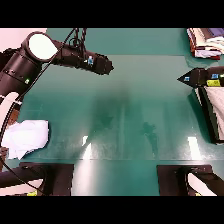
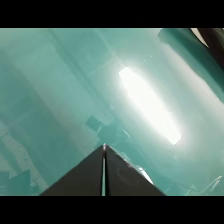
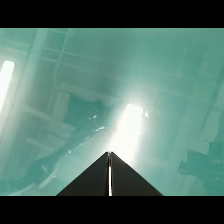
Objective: Fold the shirts.
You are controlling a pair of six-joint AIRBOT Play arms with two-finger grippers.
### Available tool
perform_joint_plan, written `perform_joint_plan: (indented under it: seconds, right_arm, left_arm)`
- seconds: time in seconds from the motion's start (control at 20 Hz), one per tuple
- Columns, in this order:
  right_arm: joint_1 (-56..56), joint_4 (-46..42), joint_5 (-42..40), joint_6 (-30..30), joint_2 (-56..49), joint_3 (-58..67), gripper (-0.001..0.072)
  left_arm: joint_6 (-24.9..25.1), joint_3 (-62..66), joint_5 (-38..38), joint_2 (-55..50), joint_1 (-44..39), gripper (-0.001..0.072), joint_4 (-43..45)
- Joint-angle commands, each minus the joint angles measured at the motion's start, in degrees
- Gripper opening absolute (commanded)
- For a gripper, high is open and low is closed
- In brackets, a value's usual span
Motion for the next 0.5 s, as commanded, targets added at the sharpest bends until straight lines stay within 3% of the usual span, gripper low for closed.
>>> perform_joint_plan:
  seconds: [0.0, 0.45]
  right_arm:
    - [0.1, 0.0, 0.2, 0.0, 0.0, 0.1, 0.0018]
    - [0.1, 0.0, 1.3, 0.0, 0.0, 0.1, 0.0017]
  left_arm:
    - [0.0, 0.0, 0.2, 0.0, 0.0, 0.0025, 0.0]
    - [0.0, 0.0, 0.2, 0.0, 0.0, 0.0025, 0.0]
